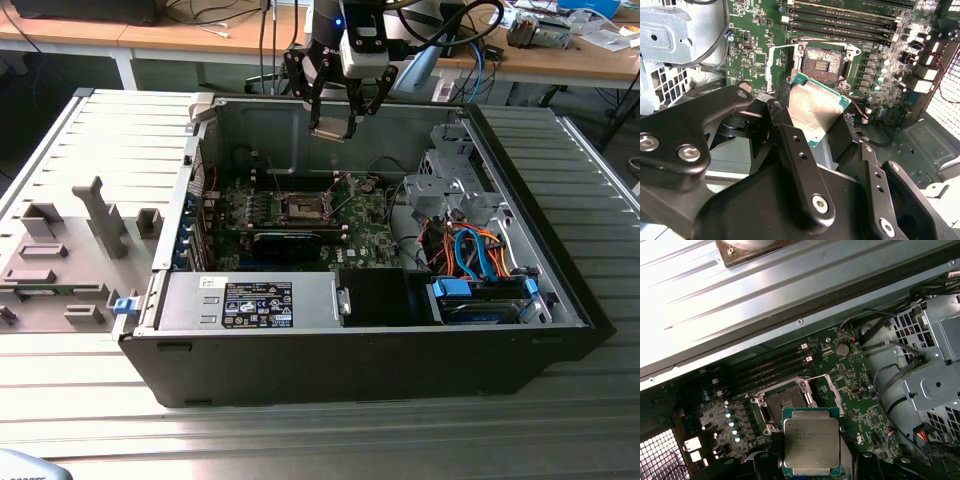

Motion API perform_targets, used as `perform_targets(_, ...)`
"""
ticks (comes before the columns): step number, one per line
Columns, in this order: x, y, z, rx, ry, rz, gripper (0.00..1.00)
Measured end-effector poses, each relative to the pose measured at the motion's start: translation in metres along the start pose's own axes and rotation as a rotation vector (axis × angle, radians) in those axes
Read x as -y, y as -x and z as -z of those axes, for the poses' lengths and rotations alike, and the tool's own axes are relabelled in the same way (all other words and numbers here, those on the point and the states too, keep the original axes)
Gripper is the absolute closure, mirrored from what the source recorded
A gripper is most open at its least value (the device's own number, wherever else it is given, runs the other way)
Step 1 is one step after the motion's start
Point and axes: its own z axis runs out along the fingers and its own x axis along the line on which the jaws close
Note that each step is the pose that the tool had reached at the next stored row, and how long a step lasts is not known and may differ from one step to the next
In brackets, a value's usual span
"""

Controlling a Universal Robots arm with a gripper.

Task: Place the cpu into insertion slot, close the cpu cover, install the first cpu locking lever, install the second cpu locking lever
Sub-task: 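Place the cpu into insertion slot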

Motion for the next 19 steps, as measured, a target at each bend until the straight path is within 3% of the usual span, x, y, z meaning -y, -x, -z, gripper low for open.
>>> perform_targets(19,0.0000,0.0000,0.0000,0.0004,-0.0008,-0.011,0.45)
